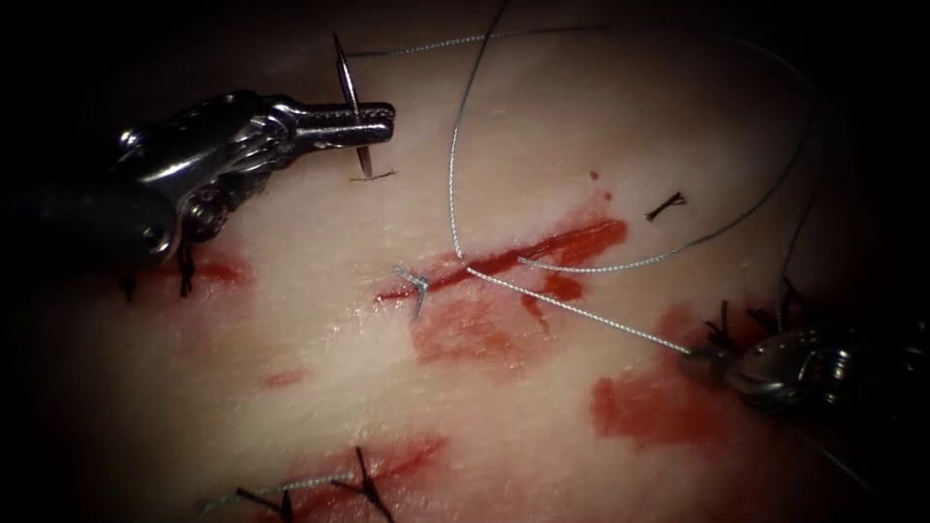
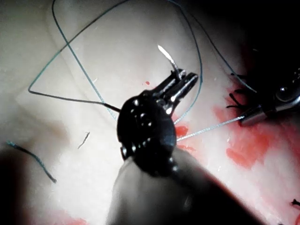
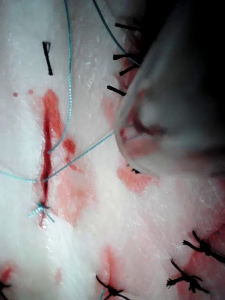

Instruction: Wound Closure

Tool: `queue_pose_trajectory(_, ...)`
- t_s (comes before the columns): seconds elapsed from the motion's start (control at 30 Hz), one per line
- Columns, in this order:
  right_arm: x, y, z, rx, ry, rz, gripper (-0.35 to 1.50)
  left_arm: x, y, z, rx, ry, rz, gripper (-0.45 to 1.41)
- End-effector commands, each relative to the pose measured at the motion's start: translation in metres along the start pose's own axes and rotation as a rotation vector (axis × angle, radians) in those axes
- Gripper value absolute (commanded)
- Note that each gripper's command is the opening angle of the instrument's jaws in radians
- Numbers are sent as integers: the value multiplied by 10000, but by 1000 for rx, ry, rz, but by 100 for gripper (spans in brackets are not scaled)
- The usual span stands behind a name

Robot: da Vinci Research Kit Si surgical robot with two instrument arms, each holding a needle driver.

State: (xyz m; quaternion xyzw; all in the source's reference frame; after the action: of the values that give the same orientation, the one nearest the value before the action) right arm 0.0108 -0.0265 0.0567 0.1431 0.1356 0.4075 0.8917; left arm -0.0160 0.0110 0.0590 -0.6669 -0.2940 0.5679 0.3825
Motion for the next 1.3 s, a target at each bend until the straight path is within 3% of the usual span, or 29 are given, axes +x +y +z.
queue_pose_trajectory(0.03,-8,4,4,-1,-15,-9,-35,-5,-4,4,-1,0,4,-45)
queue_pose_trajectory(0.27,-51,22,-19,39,-145,-67,-35,-4,-3,3,1,1,3,-45)
queue_pose_trajectory(0.43,-65,41,-35,50,-157,-86,-35,-3,-4,2,3,2,2,-45)
queue_pose_trajectory(0.7,-104,86,-62,-48,-271,-93,-35,1,-3,-1,6,3,3,-45)
queue_pose_trajectory(0.73,-105,87,-65,-63,-265,-96,-32,1,-3,0,7,3,3,-45)
queue_pose_trajectory(0.77,-102,87,-67,-71,-249,-94,19,1,-3,0,7,4,3,-45)
queue_pose_trajectory(0.8,-93,85,-73,-72,-213,-81,51,1,-3,0,7,4,3,-45)
queue_pose_trajectory(0.87,-72,81,-83,-65,-118,-61,79,1,-3,0,7,4,3,-45)
queue_pose_trajectory(0.97,-24,66,-91,-55,32,-111,96,1,-3,0,7,4,3,-45)
queue_pose_trajectory(1.1,42,33,-73,-33,185,-158,126,1,-3,1,8,4,3,-45)
queue_pose_trajectory(1.23,96,-7,-43,53,385,-160,123,1,-3,1,8,4,3,-45)
queue_pose_trajectory(1.3,119,-36,-17,71,400,-231,115,1,-3,1,9,4,3,-45)
